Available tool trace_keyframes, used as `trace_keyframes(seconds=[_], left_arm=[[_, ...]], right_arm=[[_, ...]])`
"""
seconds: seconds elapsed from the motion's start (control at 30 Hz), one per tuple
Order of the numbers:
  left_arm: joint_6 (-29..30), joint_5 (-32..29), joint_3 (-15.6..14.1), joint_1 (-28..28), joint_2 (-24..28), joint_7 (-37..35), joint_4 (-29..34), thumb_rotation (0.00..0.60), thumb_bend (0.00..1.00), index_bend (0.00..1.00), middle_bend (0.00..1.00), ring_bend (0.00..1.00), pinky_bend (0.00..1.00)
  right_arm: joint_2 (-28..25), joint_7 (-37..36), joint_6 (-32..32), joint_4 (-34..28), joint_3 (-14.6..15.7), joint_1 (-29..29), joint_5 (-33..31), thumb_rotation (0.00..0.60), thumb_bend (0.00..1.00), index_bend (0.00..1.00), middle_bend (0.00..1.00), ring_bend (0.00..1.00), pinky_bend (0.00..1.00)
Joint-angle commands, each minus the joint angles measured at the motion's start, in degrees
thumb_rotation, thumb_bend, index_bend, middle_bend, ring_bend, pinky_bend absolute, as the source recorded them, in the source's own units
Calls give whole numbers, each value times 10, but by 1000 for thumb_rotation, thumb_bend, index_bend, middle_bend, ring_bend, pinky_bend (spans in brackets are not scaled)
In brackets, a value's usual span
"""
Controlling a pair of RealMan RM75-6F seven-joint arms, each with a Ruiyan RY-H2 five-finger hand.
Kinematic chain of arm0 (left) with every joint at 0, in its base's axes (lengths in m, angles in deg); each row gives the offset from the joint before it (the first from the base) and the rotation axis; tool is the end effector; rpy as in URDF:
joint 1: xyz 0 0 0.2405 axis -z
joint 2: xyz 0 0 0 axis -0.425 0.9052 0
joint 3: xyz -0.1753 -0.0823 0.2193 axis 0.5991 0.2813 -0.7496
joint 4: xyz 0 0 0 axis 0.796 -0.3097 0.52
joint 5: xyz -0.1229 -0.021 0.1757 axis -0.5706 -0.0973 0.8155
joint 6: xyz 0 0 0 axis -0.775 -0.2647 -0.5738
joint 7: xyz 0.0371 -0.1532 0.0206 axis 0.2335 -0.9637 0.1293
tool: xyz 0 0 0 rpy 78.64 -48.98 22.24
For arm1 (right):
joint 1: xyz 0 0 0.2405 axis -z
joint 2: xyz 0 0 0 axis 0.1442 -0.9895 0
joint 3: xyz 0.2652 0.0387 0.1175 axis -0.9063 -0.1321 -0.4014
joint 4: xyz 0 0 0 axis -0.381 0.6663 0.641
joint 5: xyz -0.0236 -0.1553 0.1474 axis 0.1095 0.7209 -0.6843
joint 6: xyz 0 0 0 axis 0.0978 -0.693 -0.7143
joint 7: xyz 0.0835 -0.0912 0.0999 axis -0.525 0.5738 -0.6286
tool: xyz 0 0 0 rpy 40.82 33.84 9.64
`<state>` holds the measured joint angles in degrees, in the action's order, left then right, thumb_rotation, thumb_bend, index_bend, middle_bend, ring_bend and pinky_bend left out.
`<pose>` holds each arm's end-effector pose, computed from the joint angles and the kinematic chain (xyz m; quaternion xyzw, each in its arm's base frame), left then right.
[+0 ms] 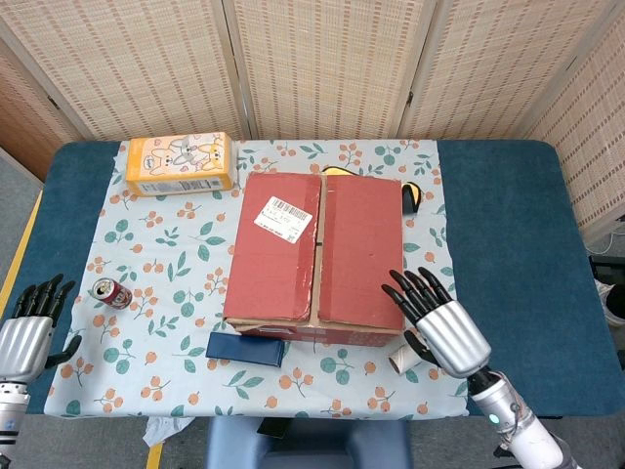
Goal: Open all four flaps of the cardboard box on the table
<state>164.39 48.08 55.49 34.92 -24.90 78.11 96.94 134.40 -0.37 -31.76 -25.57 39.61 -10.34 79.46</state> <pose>-0.3658 0.2349 0.1593 -0.6226 -0.3748 -0.3377 0.5982 -0.1874 -0.2409 0.0919 0.7491 -0.2734 0.4363 0.4168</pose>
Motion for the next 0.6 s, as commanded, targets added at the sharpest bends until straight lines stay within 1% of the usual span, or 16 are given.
trace_keyframes(seconds=[0.03,0.23,0.43,0.6], left_arm=[[2,-6,3,-2,1,-4,-1,600,380,0,0,0,0],[8,-6,2,-6,9,-15,7,600,379,0,0,0,0],[13,0,0,-9,14,-19,14,600,380,0,0,0,0],[10,0,-2,-7,13,-6,15,600,380,0,0,0,0]], right_arm=[[26,22,25,-9,-14,-23,-19,600,447,0,0,0,0],[67,31,33,-4,-27,-50,-19,600,447,0,0,0,0],[103,24,31,16,-29,-66,-15,600,447,0,0,0,0],[126,30,40,22,-30,-81,-23,600,447,0,0,0,0]])
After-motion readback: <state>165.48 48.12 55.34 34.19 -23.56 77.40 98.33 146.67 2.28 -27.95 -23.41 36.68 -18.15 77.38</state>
